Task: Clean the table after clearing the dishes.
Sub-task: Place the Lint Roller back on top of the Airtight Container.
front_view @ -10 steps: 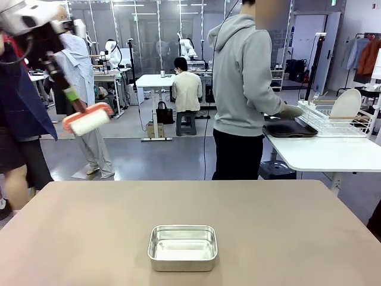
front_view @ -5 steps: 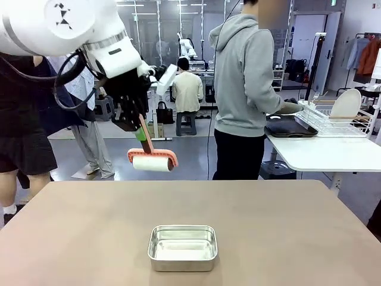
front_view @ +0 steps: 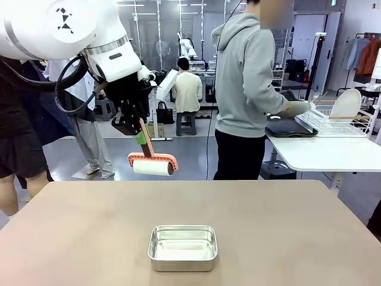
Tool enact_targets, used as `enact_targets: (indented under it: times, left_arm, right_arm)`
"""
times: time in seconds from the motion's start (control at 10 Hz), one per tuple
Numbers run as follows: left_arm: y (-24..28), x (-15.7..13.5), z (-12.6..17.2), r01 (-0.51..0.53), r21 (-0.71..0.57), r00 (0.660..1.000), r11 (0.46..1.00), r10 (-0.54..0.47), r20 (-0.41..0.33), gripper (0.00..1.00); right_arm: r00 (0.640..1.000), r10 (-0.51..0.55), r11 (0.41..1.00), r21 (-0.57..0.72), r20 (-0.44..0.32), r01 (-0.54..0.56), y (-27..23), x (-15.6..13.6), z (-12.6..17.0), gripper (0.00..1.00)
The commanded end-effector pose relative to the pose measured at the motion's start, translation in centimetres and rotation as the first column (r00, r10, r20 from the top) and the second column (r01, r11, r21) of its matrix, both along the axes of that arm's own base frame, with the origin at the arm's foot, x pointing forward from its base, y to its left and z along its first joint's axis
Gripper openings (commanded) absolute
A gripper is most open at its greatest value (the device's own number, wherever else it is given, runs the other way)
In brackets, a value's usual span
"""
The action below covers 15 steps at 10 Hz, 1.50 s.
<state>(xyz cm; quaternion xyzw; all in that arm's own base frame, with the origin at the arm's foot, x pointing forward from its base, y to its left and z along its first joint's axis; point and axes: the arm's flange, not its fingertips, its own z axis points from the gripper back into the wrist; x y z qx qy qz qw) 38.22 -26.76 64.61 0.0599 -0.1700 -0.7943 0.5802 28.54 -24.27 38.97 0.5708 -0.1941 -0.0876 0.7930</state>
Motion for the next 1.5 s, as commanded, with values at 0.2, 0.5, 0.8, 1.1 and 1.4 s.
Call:
enact_targets:
  times: [0.2,0.5,0.8,1.1,1.4]
  left_arm:
    - [0.0,0.0,0.0,0.000,0.000,1.000,1.000,0.000,0.000,0.20]
    - [-4.9,1.0,-2.8,-0.048,0.012,0.979,0.999,0.049,-0.200,0.20]
    - [-8.3,3.8,-8.3,-0.074,0.059,0.918,0.995,0.091,-0.386,0.20]
    - [-11.5,7.1,-13.0,-0.124,0.122,0.861,0.985,0.167,-0.480,0.20]
    - [-13.6,10.4,-16.9,-0.127,0.185,0.839,0.975,0.205,-0.504,0.20]
  right_arm:
    - [1.000,-0.015,1.000,-0.001,0.014,0.015,0.2,0.1,0.1,1.00]
    - [1.000,-0.015,1.000,-0.001,0.014,0.015,0.2,0.1,0.1,1.00]
    - [1.000,-0.015,1.000,-0.001,0.014,0.015,0.2,0.1,0.1,1.00]
    - [1.000,-0.015,1.000,-0.001,0.014,0.015,0.2,0.1,0.1,1.00]
    - [1.000,-0.015,1.000,-0.001,0.014,0.015,0.2,0.1,0.1,1.00]
